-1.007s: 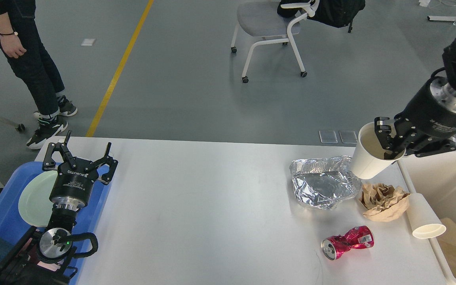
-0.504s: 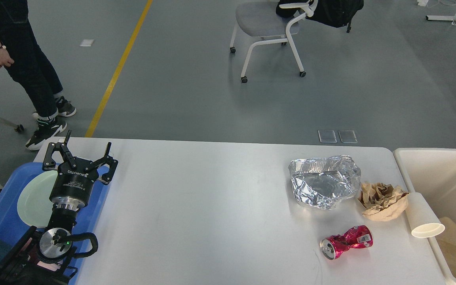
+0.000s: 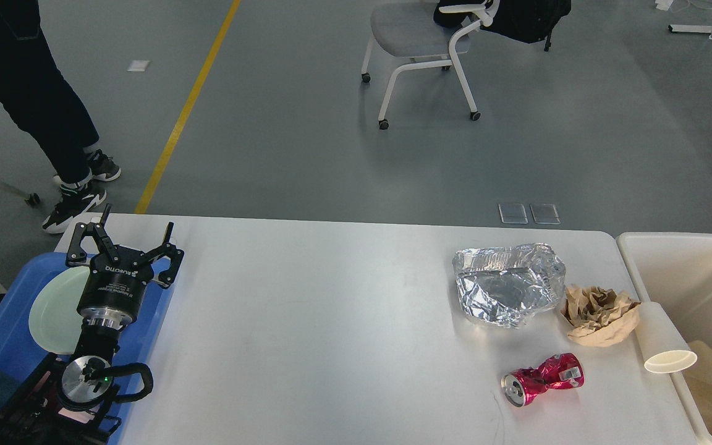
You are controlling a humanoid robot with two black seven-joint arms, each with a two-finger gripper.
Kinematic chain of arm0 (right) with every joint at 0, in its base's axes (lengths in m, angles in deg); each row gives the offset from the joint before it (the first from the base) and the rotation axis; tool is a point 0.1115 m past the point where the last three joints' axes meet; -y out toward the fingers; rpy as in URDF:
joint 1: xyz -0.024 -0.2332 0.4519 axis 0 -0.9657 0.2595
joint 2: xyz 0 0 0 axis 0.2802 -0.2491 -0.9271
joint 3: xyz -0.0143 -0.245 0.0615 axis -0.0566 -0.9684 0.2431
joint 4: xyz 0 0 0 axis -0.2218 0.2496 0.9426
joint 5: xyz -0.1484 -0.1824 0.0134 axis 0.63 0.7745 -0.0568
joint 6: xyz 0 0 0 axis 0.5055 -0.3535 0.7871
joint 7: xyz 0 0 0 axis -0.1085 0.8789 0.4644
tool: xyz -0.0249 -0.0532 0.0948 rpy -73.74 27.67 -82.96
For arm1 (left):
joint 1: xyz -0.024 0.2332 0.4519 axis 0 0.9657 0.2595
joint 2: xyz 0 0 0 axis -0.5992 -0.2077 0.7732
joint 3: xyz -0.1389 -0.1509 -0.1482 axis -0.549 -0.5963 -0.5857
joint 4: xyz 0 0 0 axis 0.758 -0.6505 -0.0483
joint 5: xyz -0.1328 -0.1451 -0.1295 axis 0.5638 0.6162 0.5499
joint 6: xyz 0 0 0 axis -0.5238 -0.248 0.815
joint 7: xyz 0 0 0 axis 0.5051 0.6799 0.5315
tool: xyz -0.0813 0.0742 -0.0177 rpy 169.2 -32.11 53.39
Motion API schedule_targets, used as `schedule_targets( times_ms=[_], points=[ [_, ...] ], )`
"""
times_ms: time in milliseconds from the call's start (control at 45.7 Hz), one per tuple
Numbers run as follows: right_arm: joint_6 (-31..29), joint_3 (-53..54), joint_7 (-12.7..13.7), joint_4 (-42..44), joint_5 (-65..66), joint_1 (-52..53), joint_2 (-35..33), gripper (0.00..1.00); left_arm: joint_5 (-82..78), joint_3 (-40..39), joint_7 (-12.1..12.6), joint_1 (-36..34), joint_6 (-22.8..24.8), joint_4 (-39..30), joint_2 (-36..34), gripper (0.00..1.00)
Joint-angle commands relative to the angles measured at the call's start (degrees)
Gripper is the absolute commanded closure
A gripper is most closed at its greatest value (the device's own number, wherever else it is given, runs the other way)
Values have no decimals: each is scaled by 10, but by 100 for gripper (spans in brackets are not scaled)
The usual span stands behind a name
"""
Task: Tidy desktop
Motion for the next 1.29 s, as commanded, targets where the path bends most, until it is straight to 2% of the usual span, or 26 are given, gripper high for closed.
schedule_targets(
  times_ms=[0, 394, 416, 460, 482, 504, 613, 941, 1138, 1270],
  points=[
    [11, 20, 2, 63, -1, -54, 30, 100, 0, 0, 0, 0, 0, 0, 0, 4],
    [41, 23, 1, 67, -1, -83, 59, 100, 0, 0, 0, 0, 0, 0, 0, 4],
    [46, 23, 0, 67, -1, -83, 59, 88, 0, 0, 0, 1, 0, 0, 0, 4],
    [63, 23, 0, 67, -1, -83, 59, 51, 0, 0, 0, 0, 0, 0, 0, 4],
    [75, 23, -1, 67, -1, -83, 60, 37, 0, 0, 0, 0, 0, 0, 0, 4],
    [86, 23, -1, 67, -1, -83, 60, 27, 0, 0, 0, 0, 0, 0, 0, 4],
    [105, 23, -1, 63, -1, -85, 64, 1, 0, 0, 0, 1, 0, 0, 0, 4],
    [102, 23, -3, 56, -1, -68, 61, 0, 1, 0, 0, 0, -1, 0, 0, 4],
    [87, 15, -1, 45, 9, 4, 20, 0, 1, 0, 0, 0, -1, 0, 0, 4],
    [63, -6, 0, 6, 37, 99, -11, 0, 0, 0, 0, 0, 0, 0, 0, 4]
  ],
)
